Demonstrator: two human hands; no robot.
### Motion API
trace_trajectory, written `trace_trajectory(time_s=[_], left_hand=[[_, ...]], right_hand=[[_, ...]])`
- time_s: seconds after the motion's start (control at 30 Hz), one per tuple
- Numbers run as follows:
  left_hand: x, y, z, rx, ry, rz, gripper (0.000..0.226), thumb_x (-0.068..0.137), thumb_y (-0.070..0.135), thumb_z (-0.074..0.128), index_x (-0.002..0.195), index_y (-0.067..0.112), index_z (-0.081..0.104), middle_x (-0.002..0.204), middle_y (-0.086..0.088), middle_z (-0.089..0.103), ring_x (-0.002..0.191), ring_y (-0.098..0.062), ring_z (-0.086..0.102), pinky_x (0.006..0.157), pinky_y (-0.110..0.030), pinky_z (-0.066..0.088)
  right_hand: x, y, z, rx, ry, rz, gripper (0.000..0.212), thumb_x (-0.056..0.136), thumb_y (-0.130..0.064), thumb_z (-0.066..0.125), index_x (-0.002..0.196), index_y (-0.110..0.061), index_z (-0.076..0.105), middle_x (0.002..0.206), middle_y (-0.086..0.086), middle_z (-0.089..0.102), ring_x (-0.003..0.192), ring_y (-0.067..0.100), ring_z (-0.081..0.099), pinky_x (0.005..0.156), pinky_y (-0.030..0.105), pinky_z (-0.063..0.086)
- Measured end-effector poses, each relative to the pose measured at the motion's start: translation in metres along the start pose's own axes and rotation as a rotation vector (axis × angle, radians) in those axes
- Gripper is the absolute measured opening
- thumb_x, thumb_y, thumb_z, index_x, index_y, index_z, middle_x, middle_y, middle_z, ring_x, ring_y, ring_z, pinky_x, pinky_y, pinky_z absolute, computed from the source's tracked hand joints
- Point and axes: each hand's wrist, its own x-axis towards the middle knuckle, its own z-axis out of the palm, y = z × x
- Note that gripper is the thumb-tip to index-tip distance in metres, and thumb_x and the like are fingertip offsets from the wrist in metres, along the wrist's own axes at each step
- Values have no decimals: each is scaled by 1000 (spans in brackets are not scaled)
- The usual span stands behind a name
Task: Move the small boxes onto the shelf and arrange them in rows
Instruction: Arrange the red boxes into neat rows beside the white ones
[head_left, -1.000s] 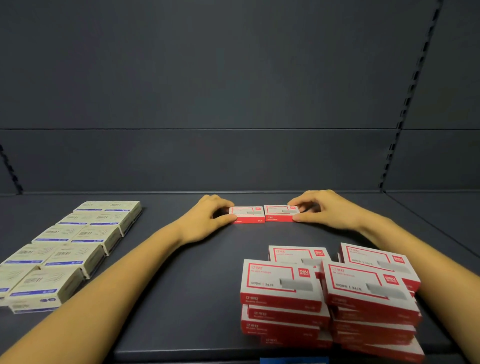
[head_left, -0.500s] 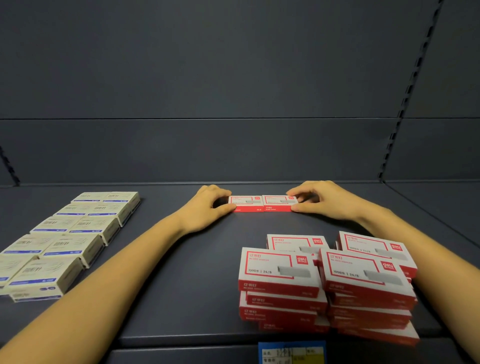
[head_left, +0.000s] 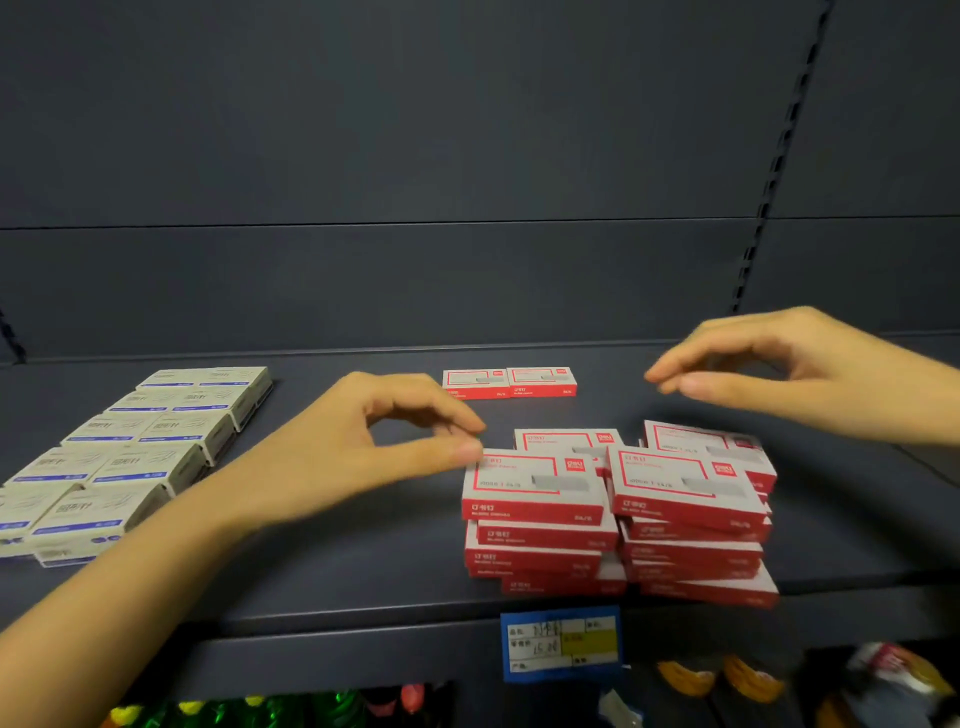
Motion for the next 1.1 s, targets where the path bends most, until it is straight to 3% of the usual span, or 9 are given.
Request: trace_trajectory(time_s=[0.3,0.5,0.7,0.83,1.0,1.1], left_hand=[[-10,12,5,94,-53,53,33,65,43,78,92,27,71,91,8,70,91,-9,63,81,-11,45],[-11,12,7,132,-41,90,28,68,40,71,92,25,69,92,4,67,91,-12,60,82,-16,46],[1,9,-6,237,74,131,33,73,43,69,100,24,66,95,9,67,92,-8,61,84,-14,45],[24,-13,-13,265,167,32,33,74,39,64,100,19,66,96,10,66,87,-7,61,82,-16,47],[60,-53,-16,363,190,-76,27,82,31,64,105,16,63,102,2,64,89,-15,59,75,-17,46],[75,-74,-13,361,156,-149,30,84,29,63,108,12,63,104,-3,64,88,-16,58,77,-23,46]], right_hand=[[-34,-16,3,-197,-104,-60,47,67,-80,52,107,-54,56,106,-29,61,98,-1,57,76,9,44],[-38,-16,7,-287,-113,-16,60,52,-92,47,102,-57,51,103,-34,57,98,-3,54,69,20,49],[-31,-13,2,-239,-114,-21,52,60,-82,54,100,-49,57,100,-28,61,94,0,58,73,15,45],[-14,-7,-7,-121,-77,12,44,62,-72,61,95,-43,62,97,-21,65,92,6,59,73,16,46],[23,8,0,54,18,97,40,59,-58,66,91,-35,69,88,-13,68,78,8,60,75,30,51],[46,21,9,41,29,139,43,60,-56,65,95,-31,68,80,-15,65,69,5,55,68,26,49]])
